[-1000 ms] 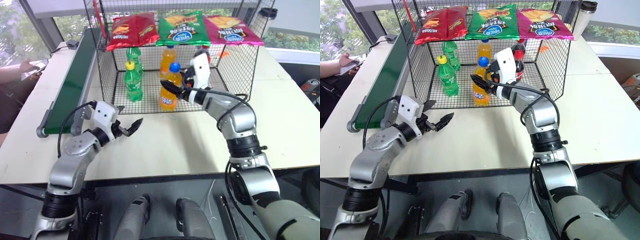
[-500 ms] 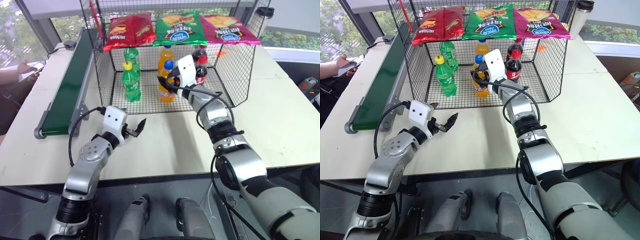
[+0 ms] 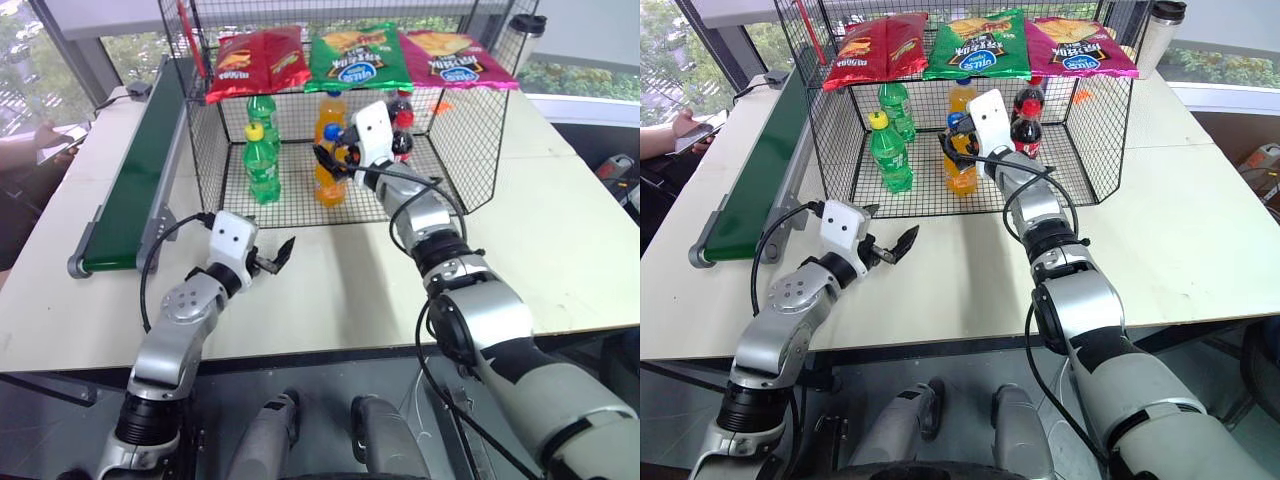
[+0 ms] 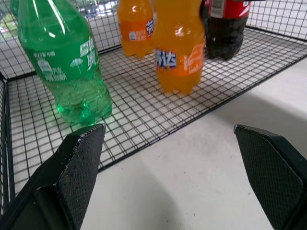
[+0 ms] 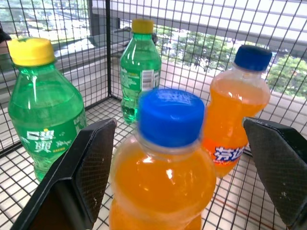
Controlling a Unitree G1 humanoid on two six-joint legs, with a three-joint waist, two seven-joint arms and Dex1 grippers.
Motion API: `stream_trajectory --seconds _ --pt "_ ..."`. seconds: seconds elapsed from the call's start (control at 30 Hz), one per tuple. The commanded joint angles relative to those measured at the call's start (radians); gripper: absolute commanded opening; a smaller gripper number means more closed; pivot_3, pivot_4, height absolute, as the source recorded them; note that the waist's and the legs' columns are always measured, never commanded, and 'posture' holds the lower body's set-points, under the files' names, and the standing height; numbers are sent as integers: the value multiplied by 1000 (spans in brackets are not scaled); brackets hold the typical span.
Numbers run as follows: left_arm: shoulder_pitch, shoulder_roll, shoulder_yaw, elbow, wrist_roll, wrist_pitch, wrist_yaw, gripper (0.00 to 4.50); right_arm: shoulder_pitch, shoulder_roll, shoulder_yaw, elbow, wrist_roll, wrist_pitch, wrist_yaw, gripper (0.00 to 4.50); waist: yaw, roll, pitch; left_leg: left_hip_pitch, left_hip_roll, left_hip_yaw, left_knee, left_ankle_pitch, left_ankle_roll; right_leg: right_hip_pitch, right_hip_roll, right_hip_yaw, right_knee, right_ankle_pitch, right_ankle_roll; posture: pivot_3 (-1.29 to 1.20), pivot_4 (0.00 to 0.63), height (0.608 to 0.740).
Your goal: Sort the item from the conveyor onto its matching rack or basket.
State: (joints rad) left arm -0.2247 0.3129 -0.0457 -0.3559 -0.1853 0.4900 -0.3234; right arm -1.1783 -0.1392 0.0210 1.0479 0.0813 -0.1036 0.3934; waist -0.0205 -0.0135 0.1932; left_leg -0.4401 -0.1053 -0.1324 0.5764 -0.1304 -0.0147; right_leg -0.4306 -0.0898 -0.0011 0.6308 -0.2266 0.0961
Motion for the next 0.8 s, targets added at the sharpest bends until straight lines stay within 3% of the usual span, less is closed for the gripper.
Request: stream_trajectory --seconds 0.03,0.17,0.43,0.67,0.8 --pt "-4 3 7 -31 3 -16 -4 4500 -10 -24 -17 -65 4 26 40 4441 0 0 0 0 0 0 0 0 0 0 0 0 0 0 0 0 150 739" --pt "-2 1 10 -32 2 -15 -3 4500 33 -62 -13 -156 8 83 93 4441 4 0 0 0 0 0 0 0 0 0 0 0 0 0 0 0 150 739" --pt "9 -2 7 -43 -28 -25 -40 4500 199 -179 7 -522 36 327 237 4441 4 0 0 0 0 0 0 0 0 0 0 0 0 0 0 0 150 739" --pt "62 34 10 -55 -84 -1 -127 4500 480 -320 60 -985 179 631 477 4441 6 0 0 0 0 0 0 0 0 1 -2 0 0 -2 -3 0 150 739" --pt "82 43 15 -57 -97 10 -139 4500 602 -355 88 -1144 217 709 512 4441 5 0 0 0 0 1 1 -1 -1 1 -5 0 -1 -2 -3 0 150 739"
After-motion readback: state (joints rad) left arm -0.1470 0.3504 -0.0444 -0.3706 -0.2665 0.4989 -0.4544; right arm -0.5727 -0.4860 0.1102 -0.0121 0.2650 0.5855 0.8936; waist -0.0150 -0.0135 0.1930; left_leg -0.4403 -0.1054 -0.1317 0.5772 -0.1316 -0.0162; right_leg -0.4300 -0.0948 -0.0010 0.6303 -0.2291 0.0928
